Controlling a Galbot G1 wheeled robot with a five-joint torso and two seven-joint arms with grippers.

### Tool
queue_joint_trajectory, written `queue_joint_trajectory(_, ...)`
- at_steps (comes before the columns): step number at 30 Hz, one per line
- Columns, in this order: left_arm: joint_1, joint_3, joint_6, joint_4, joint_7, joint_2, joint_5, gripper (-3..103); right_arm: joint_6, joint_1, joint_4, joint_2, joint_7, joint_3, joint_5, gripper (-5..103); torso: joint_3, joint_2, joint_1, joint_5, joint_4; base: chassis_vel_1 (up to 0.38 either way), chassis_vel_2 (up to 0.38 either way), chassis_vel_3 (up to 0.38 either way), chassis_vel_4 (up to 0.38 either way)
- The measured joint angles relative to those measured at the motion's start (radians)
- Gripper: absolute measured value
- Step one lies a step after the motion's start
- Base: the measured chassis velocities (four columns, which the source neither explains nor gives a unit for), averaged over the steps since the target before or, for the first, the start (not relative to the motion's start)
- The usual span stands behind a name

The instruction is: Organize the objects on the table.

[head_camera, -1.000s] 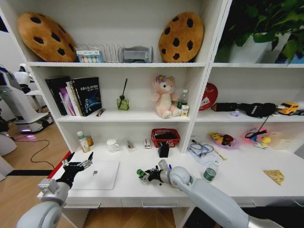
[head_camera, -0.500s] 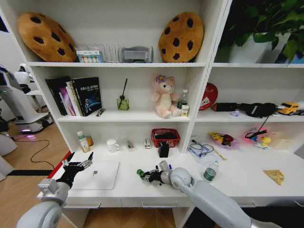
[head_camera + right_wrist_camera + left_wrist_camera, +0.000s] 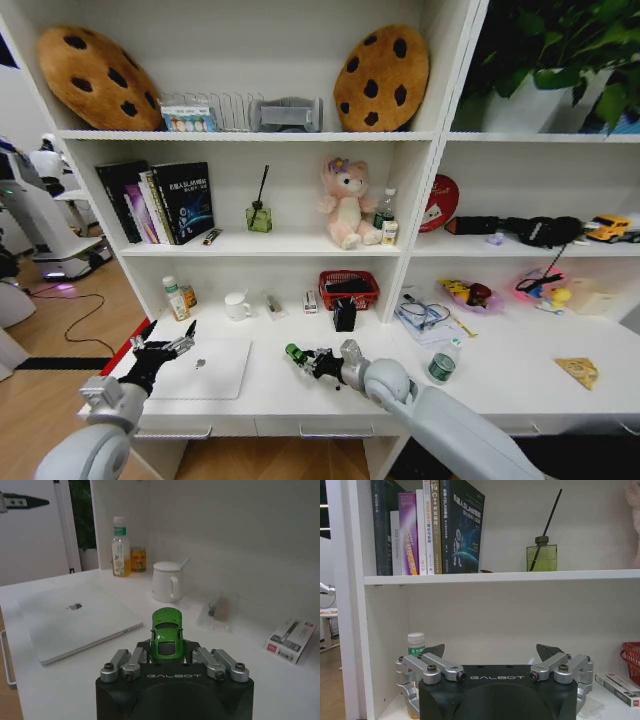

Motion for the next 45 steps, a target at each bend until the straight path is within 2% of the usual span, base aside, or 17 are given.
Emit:
queue_joint_trajectory(1,0.0,0.0,0.0,0.0,0.0,0.0,0.0,100,0.0,0.0,0.0,0.0,0.0,0.0,0.0,34,0.0,0.0,0.0,0.0,0.0,0.0,0.0,0.0,0.0)
queue_joint_trajectory(3,0.0,0.0,0.0,0.0,0.0,0.0,0.0,100,0.06,-0.006,0.044,-0.001,-0.015,0.04,-0.045,34,0.0,0.0,0.0,0.0,0.0,0.0,0.0,0.0,0.0)
queue_joint_trajectory(4,0.0,0.0,0.0,0.0,0.0,0.0,0.0,100,0.06,-0.006,0.044,-0.001,-0.015,0.04,-0.045,34,0.0,0.0,0.0,0.0,0.0,0.0,0.0,0.0,0.0)
queue_joint_trajectory(6,0.0,0.0,0.0,0.0,0.0,0.0,0.0,100,0.114,0.036,0.114,-0.006,-0.012,0.086,-0.066,34,0.0,0.0,0.0,0.0,0.0001,0.0,0.0,0.0,0.0)
queue_joint_trajectory(8,0.0,0.0,0.0,0.0,0.0,0.0,0.0,100,0.132,0.064,0.149,-0.008,-0.003,0.101,-0.068,34,0.0,0.0,0.0,0.0,0.0001,0.0,0.0,0.0,0.0)
queue_joint_trajectory(10,0.0,0.0,0.0,0.0,0.0,0.0,0.0,100,0.148,0.123,0.201,-0.008,0.008,0.131,-0.05,34,0.0,0.0,0.0,-0.0001,0.0001,0.0,0.0,0.0,0.0)
queue_joint_trajectory(12,0.0,0.0,0.0,0.0,0.0,0.0,0.0,100,0.147,0.235,0.24,0.006,0.058,0.17,0.061,34,0.0,0.0,0.0,-0.0001,0.0001,0.0,0.0,0.0,0.0)
queue_joint_trajectory(13,0.0,0.0,0.0,0.0,0.0,0.0,0.0,100,0.147,0.235,0.24,0.006,0.058,0.17,0.061,34,0.0,0.0,0.0,-0.0001,0.0001,0.0,0.0,0.0,0.0)
queue_joint_trajectory(16,0.0,0.0,0.0,0.0,0.0,0.0,0.0,100,0.142,0.313,0.168,0.042,0.112,0.193,0.1,34,0.0,0.0,0.0,0.0,0.0001,0.0,0.0,0.0,0.0)
queue_joint_trajectory(19,0.0,0.0,0.0,0.0,0.0,0.0,0.0,100,0.139,0.356,0.087,0.07,0.129,0.211,0.093,34,0.0,0.0,0.0,0.0,0.0002,0.0,0.0,0.0,0.0)
queue_joint_trajectory(21,0.0,0.0,0.0,0.0,0.0,0.0,0.0,100,0.132,0.409,-0.014,0.116,0.154,0.224,0.076,34,0.0,0.0,0.0,0.0001,-0.0001,0.0,0.0,0.0,0.0)
queue_joint_trajectory(28,0.0,0.0,0.0,0.0,0.0,0.0,0.0,100,0.121,0.496,-0.175,0.2,0.184,0.228,0.068,34,0.0,0.0,0.0,0.0,0.0,0.0,0.0,0.0,0.0)
queue_joint_trajectory(31,0.0,0.0,0.0,0.0,0.0,0.0,0.0,100,0.101,0.54,-0.268,0.264,0.203,0.206,0.104,34,0.0,0.0,0.0,-0.0001,0.0003,0.0,0.0,0.0,0.0)
queue_joint_trajectory(32,0.0,0.0,0.0,0.0,0.0,0.0,0.0,100,0.101,0.54,-0.268,0.264,0.203,0.206,0.104,34,0.0,0.0,0.0,-0.0001,0.0003,0.0,0.0,0.0,0.0)
queue_joint_trajectory(35,0.0,0.0,0.0,0.0,0.0,0.0,0.0,100,0.084,0.551,-0.351,0.322,0.228,0.188,0.185,34,0.0,0.0,0.0,0.0,0.0001,0.0,0.0,0.0,0.0)
queue_joint_trajectory(44,0.0,0.0,0.0,0.0,0.0,0.0,0.0,100,0.077,0.574,-0.446,0.373,0.268,0.173,0.234,34,0.0,0.0,0.0,-0.0001,0.0001,0.0,0.0,0.0,0.0)
queue_joint_trajectory(45,0.0,0.0,0.0,0.0,0.0,0.0,0.0,100,0.077,0.574,-0.453,0.375,0.271,0.173,0.232,31,0.0,0.0,0.0,-0.0001,0.0,0.0,0.0,0.0,0.0)
